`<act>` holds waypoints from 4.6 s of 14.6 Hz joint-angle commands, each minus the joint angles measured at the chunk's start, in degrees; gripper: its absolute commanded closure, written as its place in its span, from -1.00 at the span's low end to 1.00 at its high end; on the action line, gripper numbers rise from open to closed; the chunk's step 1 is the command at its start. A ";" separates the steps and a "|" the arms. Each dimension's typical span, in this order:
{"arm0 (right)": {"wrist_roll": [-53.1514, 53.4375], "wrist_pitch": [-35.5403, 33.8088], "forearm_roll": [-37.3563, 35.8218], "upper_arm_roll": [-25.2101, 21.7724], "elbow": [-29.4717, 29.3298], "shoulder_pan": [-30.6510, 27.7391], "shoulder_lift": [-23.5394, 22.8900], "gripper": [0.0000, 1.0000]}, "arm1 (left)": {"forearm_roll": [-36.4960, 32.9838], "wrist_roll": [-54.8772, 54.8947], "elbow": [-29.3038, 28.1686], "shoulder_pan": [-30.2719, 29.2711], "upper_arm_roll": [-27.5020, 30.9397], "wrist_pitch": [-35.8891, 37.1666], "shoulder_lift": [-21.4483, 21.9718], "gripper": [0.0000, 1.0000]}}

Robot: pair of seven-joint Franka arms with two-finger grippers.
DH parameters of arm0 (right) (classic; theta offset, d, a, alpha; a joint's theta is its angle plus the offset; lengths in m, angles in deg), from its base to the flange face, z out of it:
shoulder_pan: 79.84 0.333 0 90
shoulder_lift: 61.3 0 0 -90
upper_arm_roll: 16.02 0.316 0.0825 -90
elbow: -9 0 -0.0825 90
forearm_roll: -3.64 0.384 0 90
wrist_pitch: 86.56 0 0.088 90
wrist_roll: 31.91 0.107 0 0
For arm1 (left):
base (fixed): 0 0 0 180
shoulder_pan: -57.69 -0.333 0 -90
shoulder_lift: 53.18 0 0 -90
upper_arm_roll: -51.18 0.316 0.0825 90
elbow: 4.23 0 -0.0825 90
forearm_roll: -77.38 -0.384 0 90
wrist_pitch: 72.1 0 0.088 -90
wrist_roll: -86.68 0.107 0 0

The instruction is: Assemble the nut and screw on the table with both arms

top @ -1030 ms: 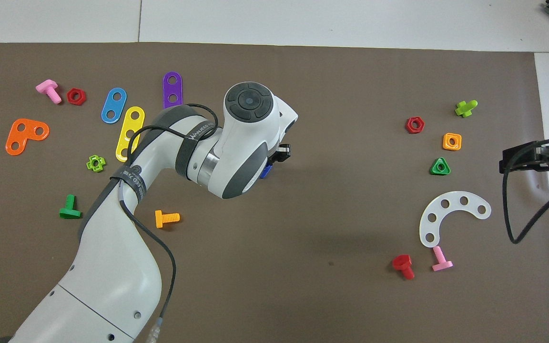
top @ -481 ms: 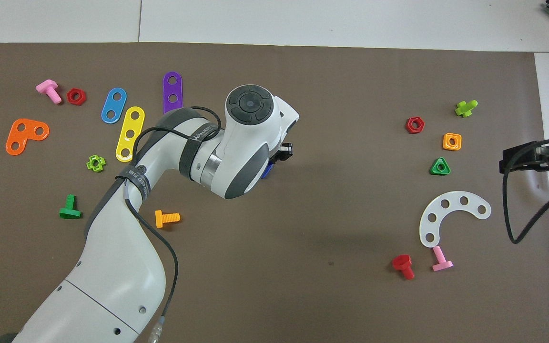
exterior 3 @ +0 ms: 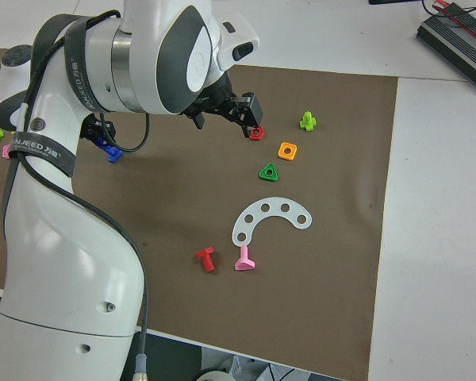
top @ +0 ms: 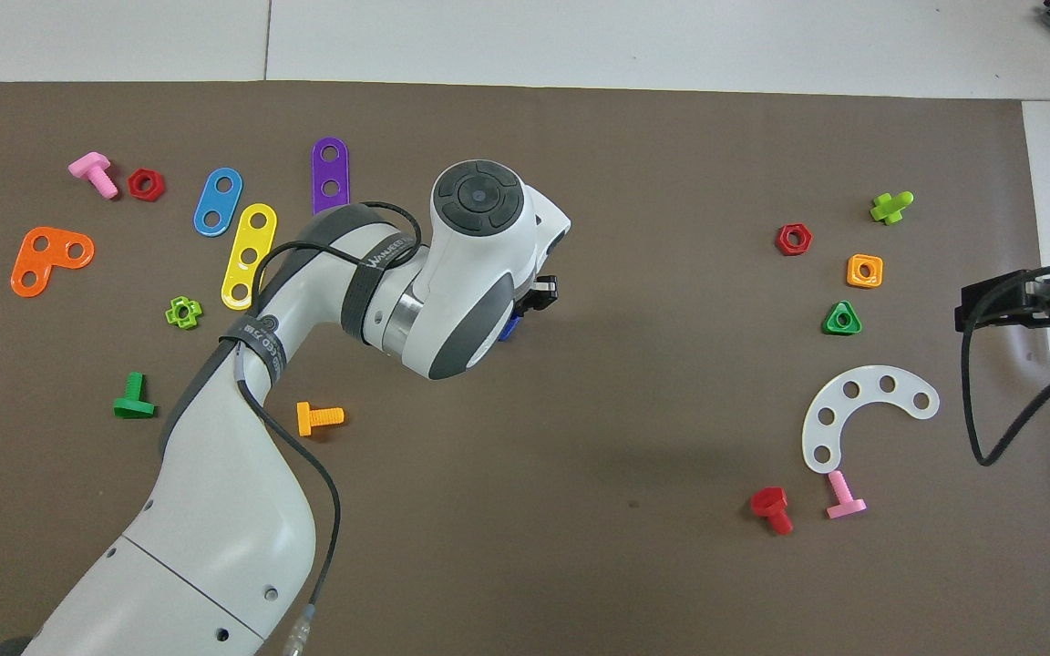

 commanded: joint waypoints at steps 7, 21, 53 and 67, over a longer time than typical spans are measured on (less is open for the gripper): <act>-1.30 -0.64 0.43 0.41 0.52 -0.56 0.94 -1.00 | 0.39 -0.56 -2.02 0.85 0.68 -3.26 0.25 0.63; -1.30 -0.64 0.43 0.41 0.52 -0.56 0.94 -1.00 | 0.13 -0.83 -4.31 0.93 0.85 -6.26 0.60 -0.25; -1.30 -0.64 0.52 0.41 0.52 -0.56 0.94 -1.00 | 2.33 33.98 -4.22 -31.76 1.47 21.34 29.07 -1.00; -1.30 -0.64 0.43 0.41 0.52 -0.56 0.94 -1.00 | 0.22 33.72 -4.57 -31.94 1.55 23.36 32.07 -1.00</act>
